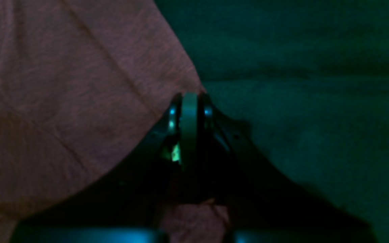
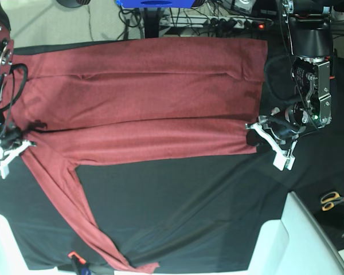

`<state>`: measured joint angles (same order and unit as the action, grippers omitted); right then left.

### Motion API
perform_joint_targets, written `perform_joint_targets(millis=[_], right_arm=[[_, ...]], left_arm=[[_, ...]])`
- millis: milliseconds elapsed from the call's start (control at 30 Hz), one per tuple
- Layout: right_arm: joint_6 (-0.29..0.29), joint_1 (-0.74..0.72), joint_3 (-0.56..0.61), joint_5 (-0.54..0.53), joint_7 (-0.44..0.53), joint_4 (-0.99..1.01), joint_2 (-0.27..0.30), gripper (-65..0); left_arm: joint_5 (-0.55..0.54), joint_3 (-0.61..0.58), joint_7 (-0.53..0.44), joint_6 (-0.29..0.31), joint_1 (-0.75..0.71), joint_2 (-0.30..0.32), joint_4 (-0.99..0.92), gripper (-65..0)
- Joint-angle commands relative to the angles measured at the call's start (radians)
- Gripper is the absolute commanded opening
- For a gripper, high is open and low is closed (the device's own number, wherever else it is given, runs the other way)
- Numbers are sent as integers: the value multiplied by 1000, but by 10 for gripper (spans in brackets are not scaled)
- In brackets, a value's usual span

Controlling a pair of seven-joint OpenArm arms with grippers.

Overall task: Fold the T-shirt properly
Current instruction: 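Lift both side edges and fold them over the shirt body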

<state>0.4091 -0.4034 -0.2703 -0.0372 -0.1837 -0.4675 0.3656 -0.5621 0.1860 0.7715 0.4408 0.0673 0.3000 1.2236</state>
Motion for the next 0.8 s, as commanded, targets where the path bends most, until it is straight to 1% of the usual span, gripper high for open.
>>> perform_joint_targets(millis=[0, 233, 367, 533, 633, 767], right_arm=[[1, -25, -2, -2, 14, -26, 20, -647], [-5, -13, -8, -2, 5, -149, 19, -650], [-6, 14, -10, -3, -61, -228, 19, -650], [-6, 64, -10, -3, -98, -350, 19, -650], [-6, 70, -10, -5, -122, -393, 19, -650], [-6, 82, -10, -5, -127, -452, 19, -650]], left_arm=[[-14, 4, -17, -1, 19, 12, 12, -650], [-14, 4, -17, -1, 21, 12, 12, -650], [-14, 4, -17, -1, 21, 12, 14, -650], [-14, 7, -17, -1, 24, 12, 20, -650], [-14, 4, -17, -1, 56, 14, 22, -650], [-14, 4, -17, -1, 88, 14, 41, -650]])
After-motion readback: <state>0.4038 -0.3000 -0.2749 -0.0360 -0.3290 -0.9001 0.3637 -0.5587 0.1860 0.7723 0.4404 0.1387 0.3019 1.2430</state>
